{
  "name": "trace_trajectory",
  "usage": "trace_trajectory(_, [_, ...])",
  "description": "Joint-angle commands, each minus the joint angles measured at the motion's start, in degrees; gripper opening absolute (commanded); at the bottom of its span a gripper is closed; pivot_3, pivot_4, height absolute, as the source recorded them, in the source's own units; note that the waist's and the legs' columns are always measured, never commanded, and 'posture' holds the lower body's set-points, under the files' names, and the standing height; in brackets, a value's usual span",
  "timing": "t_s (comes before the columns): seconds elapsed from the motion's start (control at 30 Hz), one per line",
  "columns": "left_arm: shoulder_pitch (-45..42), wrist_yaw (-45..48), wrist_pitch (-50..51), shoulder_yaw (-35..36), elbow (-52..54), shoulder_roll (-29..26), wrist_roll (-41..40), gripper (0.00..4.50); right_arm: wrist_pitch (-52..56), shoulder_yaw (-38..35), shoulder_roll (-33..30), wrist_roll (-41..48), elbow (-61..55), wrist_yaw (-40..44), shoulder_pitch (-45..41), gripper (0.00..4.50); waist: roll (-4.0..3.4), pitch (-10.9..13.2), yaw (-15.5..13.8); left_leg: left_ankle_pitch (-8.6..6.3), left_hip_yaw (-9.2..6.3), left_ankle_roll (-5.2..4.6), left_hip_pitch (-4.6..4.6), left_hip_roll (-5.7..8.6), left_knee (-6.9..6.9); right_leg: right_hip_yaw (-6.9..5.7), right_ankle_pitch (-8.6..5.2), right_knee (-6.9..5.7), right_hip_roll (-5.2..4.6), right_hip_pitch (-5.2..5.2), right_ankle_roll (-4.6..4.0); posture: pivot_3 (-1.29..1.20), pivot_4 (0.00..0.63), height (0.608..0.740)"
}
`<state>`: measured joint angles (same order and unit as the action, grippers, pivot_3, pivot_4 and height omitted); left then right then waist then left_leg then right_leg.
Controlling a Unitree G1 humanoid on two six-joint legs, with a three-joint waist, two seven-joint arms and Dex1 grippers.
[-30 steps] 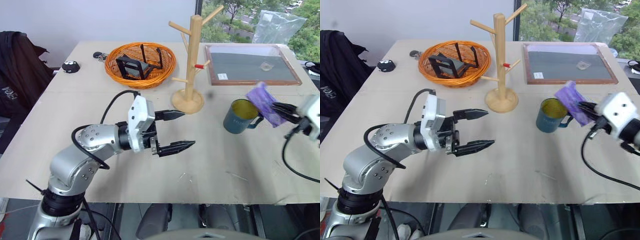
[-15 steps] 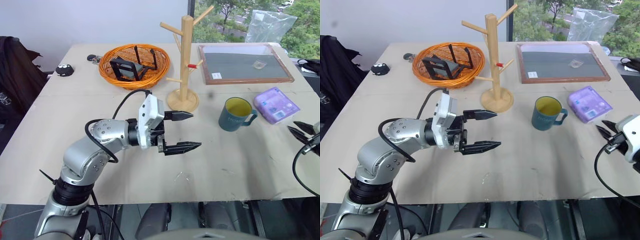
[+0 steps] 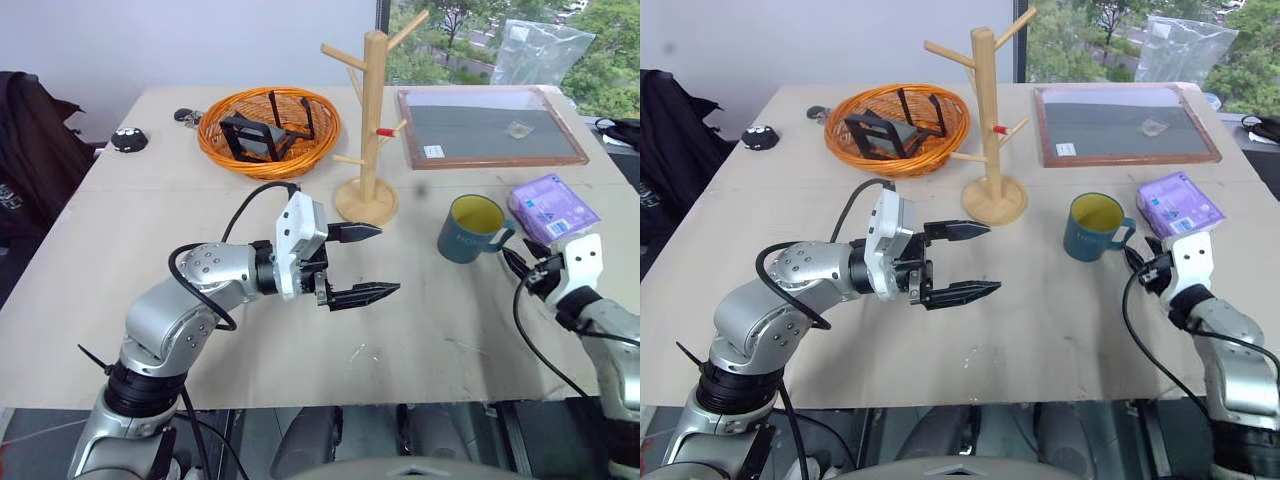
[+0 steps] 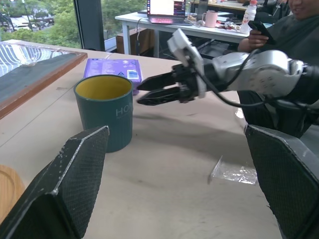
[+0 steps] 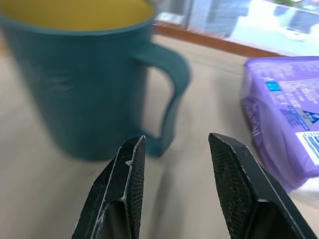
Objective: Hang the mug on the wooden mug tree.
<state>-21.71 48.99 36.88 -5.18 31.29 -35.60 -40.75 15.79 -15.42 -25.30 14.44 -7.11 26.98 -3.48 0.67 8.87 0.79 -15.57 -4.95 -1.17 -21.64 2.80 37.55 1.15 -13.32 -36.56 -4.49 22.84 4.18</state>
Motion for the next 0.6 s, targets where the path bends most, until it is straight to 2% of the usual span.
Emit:
trace_trajectory(0.03, [0.03,-0.09,-0.54,1.09,2.46,-0.25,-0.47,4.50,-3.19,0.41,0.52,-0.71,2.43,-0.92,-2.26,1.95,0.00,0.00,-0.05,0.00,-0.02,0.00,0.00,0.00,0.00,-0.01,0.00,-0.03,0.00,0.01,0.00,0.00,0.150,0.740])
trace_trajectory(0.3, [0.24,-0.38,-0.55,1.41,2.83,-0.69,-0.36,4.50,-7.85,2.55,2.41,-1.82,10.56,-1.10,-5.62,1.95,0.00,0.00,-0.02,0.00,-0.01,0.00,-0.01,0.02,0.00,0.00,0.00,-0.03,0.00,0.03,0.00,0.00,0.150,0.740])
trace_trajectory(0.4, [0.27,-0.59,-0.55,1.57,2.89,-0.75,-0.31,4.50,-8.77,2.65,2.72,-1.80,11.78,-1.23,-6.32,1.19,-0.01,0.00,0.03,0.00,0.01,0.00,-0.01,0.01,0.00,0.03,0.00,-0.06,0.00,0.05,0.00,0.00,0.150,0.740])
trace_trajectory(0.47, [0.46,-0.82,-0.72,1.62,2.98,-0.78,-0.02,4.50,-9.66,2.36,2.88,-1.01,12.20,-0.89,-6.99,0.24,-0.01,0.00,0.02,0.00,0.03,0.00,0.00,0.01,0.00,0.06,0.00,-0.09,0.00,0.06,0.00,0.00,0.150,0.740])
trace_trajectory(0.5, [0.52,-0.95,-0.84,1.58,3.02,-0.81,0.23,4.50,-9.82,2.16,2.89,-0.54,12.21,-0.65,-7.28,0.03,-0.01,-0.01,0.06,0.00,0.02,0.00,0.00,0.01,0.00,0.06,0.00,-0.09,0.01,0.06,0.00,0.00,0.150,0.740])
trace_trajectory(0.6, [0.85,-1.71,-1.47,1.38,3.04,-0.78,1.49,4.50,-9.34,2.19,2.14,0.32,11.33,0.45,-7.62,0.03,-0.01,0.00,-0.06,0.00,0.03,0.00,0.02,0.01,0.00,0.07,0.00,-0.11,0.02,0.06,0.00,0.00,0.150,0.740])
